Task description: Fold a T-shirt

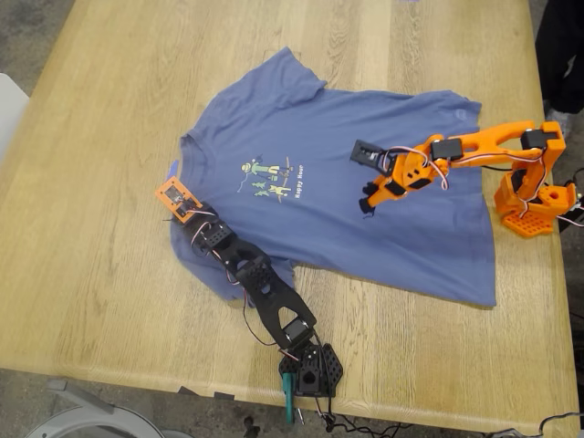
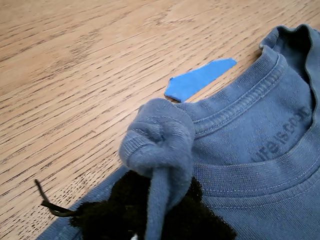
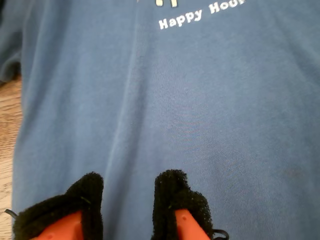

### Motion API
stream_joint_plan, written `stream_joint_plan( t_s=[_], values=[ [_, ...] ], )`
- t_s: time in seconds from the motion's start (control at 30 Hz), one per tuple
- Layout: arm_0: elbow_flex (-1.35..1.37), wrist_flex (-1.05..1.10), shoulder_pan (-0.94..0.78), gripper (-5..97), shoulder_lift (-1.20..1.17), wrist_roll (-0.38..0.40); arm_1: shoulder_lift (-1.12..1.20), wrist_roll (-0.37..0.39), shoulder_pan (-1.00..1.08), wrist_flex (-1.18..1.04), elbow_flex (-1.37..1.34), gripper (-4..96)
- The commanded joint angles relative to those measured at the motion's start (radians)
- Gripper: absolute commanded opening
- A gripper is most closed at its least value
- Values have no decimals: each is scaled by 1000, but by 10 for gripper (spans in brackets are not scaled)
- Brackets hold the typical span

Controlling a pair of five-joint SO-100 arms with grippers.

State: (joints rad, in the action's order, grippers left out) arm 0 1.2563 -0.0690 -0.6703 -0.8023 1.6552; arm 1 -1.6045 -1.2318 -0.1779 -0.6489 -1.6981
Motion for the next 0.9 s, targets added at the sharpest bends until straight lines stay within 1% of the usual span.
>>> stream_joint_plan(
  t_s=[0.0, 0.23, 0.5, 0.7, 0.87],
  values=[
    [-41, -12, 44, 0, -5, 8, 11, 6, 5, 32, 23, 179],
    [-74, -37, 66, -1, 3, 11, 46, 11, 29, 132, -43, 176],
    [-130, -89, 83, -1, -8, 12, 140, 18, 40, 219, -43, 177],
    [-133, -140, 94, 0, -40, 11, 201, 23, 40, 221, -23, 175],
    [-133, -184, 109, 0, -80, 12, 296, 21, 51, 216, 51, 175]
  ],
)
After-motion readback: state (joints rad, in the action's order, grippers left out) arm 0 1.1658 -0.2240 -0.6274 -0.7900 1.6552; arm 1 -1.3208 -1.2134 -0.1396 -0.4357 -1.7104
